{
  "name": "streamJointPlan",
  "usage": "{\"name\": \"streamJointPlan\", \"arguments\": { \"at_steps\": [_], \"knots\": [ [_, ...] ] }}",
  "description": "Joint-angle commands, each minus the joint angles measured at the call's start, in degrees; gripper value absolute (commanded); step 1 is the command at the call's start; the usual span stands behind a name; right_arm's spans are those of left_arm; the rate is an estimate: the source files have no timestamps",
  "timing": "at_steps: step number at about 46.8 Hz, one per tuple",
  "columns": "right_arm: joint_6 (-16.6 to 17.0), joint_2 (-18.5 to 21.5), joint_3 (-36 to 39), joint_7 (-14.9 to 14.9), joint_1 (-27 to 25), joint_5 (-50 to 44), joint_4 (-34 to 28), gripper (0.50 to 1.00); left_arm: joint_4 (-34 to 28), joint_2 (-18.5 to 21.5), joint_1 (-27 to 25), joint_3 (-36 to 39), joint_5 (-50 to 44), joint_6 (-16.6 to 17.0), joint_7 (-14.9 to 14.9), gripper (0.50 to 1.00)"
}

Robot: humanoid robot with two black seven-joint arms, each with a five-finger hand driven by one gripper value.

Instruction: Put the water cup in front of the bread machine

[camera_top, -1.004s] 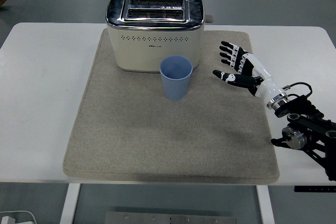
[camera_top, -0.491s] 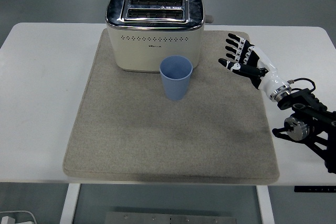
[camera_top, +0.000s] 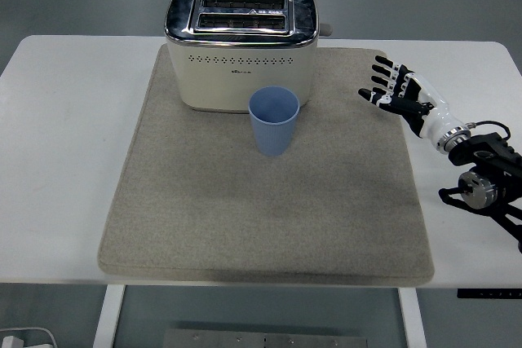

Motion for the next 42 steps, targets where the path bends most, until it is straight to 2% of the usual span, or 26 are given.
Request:
{"name": "streamJointPlan", "arguments": {
  "at_steps": [1,9,15,22,42],
  "knots": [
    [0.2,0.3,2.4,0.0,0.0,0.0,0.0,0.915,0.0,0.0,0.0,-0.1,0.0,0.0,-0.1,1.0],
    [3.0,0.5,4.1,0.0,-0.5,-0.7,-0.3,0.915,0.0,0.0,0.0,0.0,0.0,-0.1,0.0,1.0],
    [3.4,0.3,3.9,0.0,-0.1,-0.8,-3.2,0.915,0.0,0.0,0.0,-0.1,0.0,0.0,-0.1,1.0],
    [6.0,0.2,4.1,0.0,0.1,-0.7,-5.4,0.915,0.0,0.0,0.0,0.0,0.0,0.0,0.0,1.0],
    [6.2,3.3,4.5,-0.1,5.1,0.3,-9.9,0.915,0.0,0.0,0.0,-0.1,0.0,-0.1,-0.1,1.0]
  ]
}}
